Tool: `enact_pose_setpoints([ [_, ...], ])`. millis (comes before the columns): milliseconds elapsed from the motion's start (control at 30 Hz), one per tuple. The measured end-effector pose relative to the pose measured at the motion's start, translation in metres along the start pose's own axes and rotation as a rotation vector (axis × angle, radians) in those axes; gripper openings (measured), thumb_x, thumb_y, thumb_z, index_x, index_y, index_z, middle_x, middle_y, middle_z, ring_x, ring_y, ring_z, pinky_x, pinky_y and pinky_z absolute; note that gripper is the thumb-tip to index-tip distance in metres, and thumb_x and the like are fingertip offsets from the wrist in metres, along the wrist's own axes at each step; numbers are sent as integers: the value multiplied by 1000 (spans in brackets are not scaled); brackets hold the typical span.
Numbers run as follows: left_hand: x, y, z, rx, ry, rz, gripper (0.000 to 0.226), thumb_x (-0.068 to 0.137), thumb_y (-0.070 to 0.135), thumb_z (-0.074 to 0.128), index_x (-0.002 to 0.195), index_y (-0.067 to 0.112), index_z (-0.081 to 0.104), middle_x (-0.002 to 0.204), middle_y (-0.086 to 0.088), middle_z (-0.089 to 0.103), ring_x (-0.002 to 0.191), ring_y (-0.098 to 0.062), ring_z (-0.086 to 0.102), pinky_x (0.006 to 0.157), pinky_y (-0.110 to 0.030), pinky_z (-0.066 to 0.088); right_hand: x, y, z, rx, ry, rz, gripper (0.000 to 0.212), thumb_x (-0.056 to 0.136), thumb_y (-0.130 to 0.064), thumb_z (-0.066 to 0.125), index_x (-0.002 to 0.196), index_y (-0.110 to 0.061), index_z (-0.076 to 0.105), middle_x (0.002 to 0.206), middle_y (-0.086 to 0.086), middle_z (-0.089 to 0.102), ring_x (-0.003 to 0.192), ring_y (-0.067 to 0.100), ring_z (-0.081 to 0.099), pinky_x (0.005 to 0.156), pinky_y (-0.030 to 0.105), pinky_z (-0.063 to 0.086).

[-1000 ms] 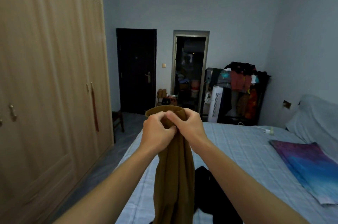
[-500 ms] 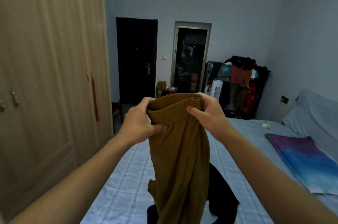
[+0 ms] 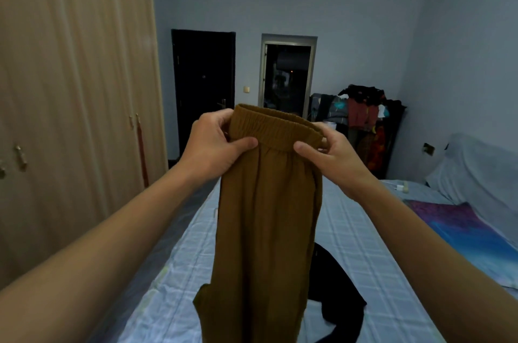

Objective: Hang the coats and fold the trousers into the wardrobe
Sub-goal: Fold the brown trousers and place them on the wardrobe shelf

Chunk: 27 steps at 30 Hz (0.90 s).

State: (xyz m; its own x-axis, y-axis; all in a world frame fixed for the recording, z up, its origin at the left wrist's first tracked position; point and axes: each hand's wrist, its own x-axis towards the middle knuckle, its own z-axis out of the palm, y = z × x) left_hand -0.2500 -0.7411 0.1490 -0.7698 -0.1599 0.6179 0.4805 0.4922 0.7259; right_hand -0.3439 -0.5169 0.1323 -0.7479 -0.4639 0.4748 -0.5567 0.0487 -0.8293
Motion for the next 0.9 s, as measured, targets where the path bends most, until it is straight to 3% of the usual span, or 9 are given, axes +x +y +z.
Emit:
enact_pose_setpoints([
  [100,0,11,-12,45,18,32,33,81,12,80,112,15,70,104,4,73,98,-8,69,90,-38,58,-1,-5,3,-146,14,11,56,79,-13,81,128,-25,55,116,-1,65,108,16,65,91,41,58],
  [267,-9,27,-39,-21,37,43,29,83,12,77,110,17,69,107,3,73,101,-8,69,89,-34,58,-9,-33,13,51,7,-89,41,85,-3,72,123,-10,59,111,3,71,101,11,70,84,28,58],
  [500,-37,37,-64,-104,46,91,27,84,9,74,105,25,67,106,7,72,103,-8,68,89,-27,57,-26,-60,34,101,3,-228,47,84,-7,70,128,-2,57,118,5,69,110,15,68,90,27,56],
  [700,-56,40,-81,-116,97,136,30,76,23,77,105,27,68,106,5,73,104,-12,69,90,-33,56,-39,-76,49,101,10,-292,50,80,-16,71,127,-7,57,118,5,68,111,15,67,91,27,55],
  [900,-58,48,-87,-167,125,163,31,74,28,75,104,26,68,103,11,74,102,-9,69,83,-24,56,-37,-91,54,118,36,-359,45,79,-21,70,121,-12,58,117,3,68,110,15,67,90,28,55],
])
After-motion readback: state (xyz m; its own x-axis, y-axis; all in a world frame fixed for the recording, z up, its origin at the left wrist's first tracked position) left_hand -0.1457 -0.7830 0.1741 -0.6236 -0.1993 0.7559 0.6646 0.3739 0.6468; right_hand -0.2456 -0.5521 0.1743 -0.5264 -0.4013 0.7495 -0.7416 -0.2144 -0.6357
